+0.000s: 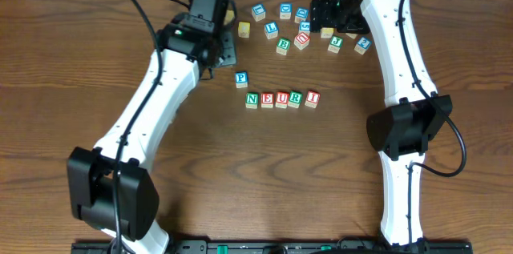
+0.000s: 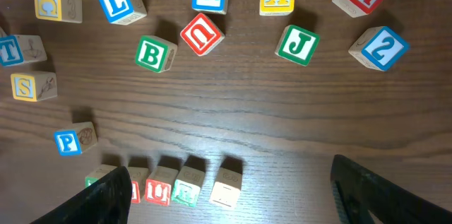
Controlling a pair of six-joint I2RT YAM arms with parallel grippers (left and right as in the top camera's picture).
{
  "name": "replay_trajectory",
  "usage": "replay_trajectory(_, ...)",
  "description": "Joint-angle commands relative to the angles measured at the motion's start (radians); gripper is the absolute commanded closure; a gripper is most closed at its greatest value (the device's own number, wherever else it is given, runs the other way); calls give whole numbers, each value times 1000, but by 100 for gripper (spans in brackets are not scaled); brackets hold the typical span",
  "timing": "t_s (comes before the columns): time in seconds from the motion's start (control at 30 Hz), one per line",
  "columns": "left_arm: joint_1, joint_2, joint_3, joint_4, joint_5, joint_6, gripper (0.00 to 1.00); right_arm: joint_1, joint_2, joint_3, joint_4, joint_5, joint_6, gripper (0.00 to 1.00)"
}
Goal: Spell out NEURIPS
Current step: 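Move the left gripper to the blue P block and grasp it, then carry the P block toward the right end of the row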
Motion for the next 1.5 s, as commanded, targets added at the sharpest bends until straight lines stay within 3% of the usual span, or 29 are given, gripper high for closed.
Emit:
replay_trajectory(0.0,-26,56,-16,10,-2,-37,58,5,-12,-5,-2,-3,-2,16)
replay_trajectory(0.5,-94,215,-17,74,-6,-82,57,3,-12,-5,-2,5,-2,14)
replay_trajectory(0.97,-92,266,-17,111,-71,-95,35,1,-12,-5,-3,21,-2,13)
replay_trajectory(1.47,-87,335,-17,141,-70,-95,33,1,-12,-5,-5,20,-2,13)
